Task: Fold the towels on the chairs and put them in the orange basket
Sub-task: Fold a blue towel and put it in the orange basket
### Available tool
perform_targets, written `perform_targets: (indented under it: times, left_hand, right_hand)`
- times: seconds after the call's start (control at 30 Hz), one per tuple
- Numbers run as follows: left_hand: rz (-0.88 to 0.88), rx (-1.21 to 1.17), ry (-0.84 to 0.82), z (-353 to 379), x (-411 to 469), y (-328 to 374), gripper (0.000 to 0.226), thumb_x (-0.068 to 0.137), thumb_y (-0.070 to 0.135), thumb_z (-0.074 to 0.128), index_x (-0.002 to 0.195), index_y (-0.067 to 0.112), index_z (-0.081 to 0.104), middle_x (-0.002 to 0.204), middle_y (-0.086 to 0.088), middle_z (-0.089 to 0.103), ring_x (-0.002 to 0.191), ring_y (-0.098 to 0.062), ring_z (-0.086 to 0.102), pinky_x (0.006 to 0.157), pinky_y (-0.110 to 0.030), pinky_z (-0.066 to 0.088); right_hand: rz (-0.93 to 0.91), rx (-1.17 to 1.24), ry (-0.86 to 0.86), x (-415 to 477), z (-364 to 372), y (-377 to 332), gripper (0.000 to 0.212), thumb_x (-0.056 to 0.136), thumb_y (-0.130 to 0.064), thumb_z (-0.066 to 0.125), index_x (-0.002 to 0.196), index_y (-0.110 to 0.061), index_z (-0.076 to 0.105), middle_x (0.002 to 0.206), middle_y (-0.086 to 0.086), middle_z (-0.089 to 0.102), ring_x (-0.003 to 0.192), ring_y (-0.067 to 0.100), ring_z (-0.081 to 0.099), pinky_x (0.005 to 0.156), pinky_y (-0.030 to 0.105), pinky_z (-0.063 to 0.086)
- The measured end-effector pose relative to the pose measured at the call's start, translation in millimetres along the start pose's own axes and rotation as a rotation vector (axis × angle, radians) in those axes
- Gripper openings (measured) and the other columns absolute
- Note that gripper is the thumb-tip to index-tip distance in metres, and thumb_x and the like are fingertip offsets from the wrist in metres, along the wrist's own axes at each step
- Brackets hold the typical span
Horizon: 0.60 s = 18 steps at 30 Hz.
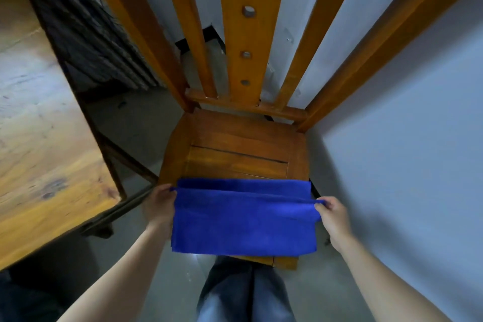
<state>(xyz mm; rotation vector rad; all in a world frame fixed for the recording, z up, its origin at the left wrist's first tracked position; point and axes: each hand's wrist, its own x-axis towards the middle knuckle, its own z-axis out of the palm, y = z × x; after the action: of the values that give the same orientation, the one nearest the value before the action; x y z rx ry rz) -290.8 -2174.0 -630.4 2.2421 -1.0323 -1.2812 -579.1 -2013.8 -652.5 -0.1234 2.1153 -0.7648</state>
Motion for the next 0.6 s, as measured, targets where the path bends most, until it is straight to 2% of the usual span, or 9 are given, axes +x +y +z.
perform_targets:
  times: [0.17,0.3,0.43,0.53,0.6]
  left_hand:
    - [0.028,0.047,0.017,14.5,27.9,-6.6,0.022,0.092,0.01,0.053,0.112,0.013,0.06,0.117,-0.007,0.06,0.111,-0.026,0.053,0.102,-0.044,0.039]
    - [0.031,0.096,0.028,22.5,37.7,-10.7,0.022,0.092,0.01,0.052,0.113,0.015,0.06,0.115,-0.004,0.059,0.111,-0.025,0.054,0.1,-0.042,0.041]
    - [0.003,0.12,0.043,30.4,49.6,-15.1,0.025,0.092,0.009,0.053,0.115,0.012,0.06,0.121,-0.009,0.06,0.112,-0.027,0.054,0.099,-0.041,0.042]
    - [0.01,0.198,0.056,35.8,57.2,-19.2,0.026,0.092,0.011,0.053,0.117,0.014,0.059,0.122,-0.01,0.06,0.112,-0.027,0.055,0.097,-0.043,0.045]
    - [0.036,0.263,0.054,38.9,59.4,-17.0,0.027,0.093,0.011,0.051,0.118,0.014,0.058,0.123,-0.01,0.059,0.111,-0.027,0.055,0.094,-0.039,0.045]
  right_hand:
    - [-0.044,-0.005,0.036,29.8,16.9,-0.2,0.009,0.092,-0.003,0.05,0.096,-0.011,0.051,0.093,0.01,0.057,0.081,0.02,0.052,0.06,0.024,0.039]
    - [-0.051,-0.068,0.047,46.7,25.8,0.0,0.008,0.093,-0.005,0.049,0.095,-0.012,0.051,0.097,0.01,0.056,0.085,0.022,0.052,0.072,0.027,0.037]
    - [-0.044,-0.171,0.062,57.8,35.0,0.9,0.007,0.094,-0.009,0.049,0.1,-0.01,0.052,0.098,0.008,0.056,0.088,0.022,0.052,0.073,0.029,0.039]
    - [-0.058,-0.244,0.098,60.8,39.3,0.2,0.017,0.094,-0.011,0.049,0.108,-0.004,0.054,0.096,0.006,0.054,0.086,0.02,0.05,0.072,0.028,0.038]
    - [-0.061,-0.274,0.114,60.0,39.7,0.4,0.021,0.094,-0.014,0.049,0.112,-0.004,0.053,0.096,0.004,0.052,0.087,0.021,0.05,0.073,0.027,0.036]
